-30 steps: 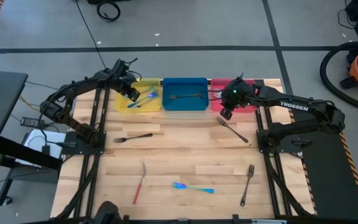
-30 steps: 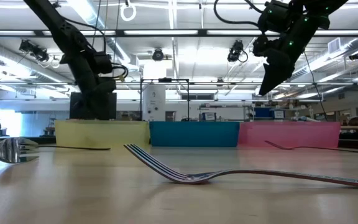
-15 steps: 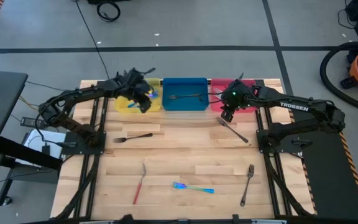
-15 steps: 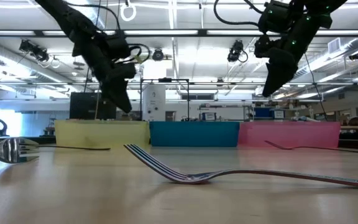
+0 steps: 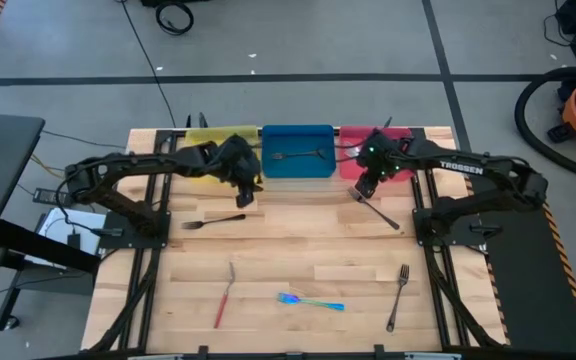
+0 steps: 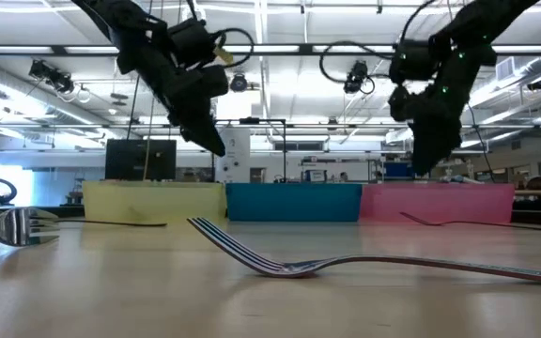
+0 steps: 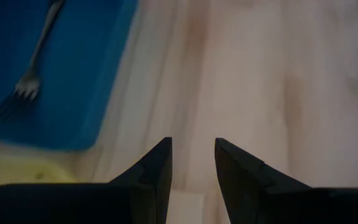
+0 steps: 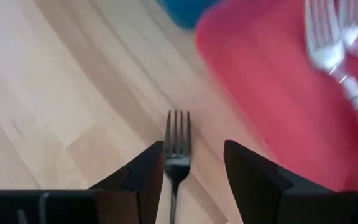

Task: Sort silverware by color (type)
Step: Put the black fork into the blue bin

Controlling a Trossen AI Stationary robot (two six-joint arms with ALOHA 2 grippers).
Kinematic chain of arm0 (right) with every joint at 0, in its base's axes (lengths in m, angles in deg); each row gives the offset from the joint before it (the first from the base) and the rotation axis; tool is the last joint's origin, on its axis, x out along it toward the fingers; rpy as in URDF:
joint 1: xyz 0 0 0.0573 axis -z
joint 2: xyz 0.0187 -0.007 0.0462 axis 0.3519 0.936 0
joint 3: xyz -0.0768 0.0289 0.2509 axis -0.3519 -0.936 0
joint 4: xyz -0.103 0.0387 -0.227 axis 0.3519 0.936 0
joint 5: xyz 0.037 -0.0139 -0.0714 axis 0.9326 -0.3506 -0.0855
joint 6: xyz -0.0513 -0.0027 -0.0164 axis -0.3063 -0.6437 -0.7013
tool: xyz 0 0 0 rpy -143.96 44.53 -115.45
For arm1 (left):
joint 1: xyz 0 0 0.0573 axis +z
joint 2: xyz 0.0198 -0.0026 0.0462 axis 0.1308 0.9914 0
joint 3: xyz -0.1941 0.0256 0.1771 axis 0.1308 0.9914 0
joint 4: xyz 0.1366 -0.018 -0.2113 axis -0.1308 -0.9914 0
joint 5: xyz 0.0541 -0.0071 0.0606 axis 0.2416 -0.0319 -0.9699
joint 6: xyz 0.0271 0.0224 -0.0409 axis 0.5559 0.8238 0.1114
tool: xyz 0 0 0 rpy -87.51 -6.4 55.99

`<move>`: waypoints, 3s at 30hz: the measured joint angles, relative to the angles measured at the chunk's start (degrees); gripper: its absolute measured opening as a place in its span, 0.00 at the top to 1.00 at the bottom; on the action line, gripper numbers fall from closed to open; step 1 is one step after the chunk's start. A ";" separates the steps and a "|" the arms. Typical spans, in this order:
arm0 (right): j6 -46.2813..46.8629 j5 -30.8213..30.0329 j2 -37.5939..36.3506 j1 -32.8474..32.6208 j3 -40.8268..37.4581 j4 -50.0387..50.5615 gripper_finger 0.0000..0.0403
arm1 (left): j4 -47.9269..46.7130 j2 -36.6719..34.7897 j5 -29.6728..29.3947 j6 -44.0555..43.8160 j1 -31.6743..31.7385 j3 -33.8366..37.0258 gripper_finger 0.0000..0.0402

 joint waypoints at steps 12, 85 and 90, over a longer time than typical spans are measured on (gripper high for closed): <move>4.01 0.05 4.98 -0.11 -5.19 -6.95 0.56 | 7.57 0.00 -0.04 1.62 -6.74 0.00 0.70; 1.81 -2.05 10.93 -6.23 -5.41 -10.86 0.73 | 12.37 0.00 -0.12 -3.60 -12.24 0.00 0.70; 1.79 -0.04 8.97 -6.25 -5.38 -10.87 0.73 | 12.37 0.00 -0.13 -3.62 -12.24 0.00 0.70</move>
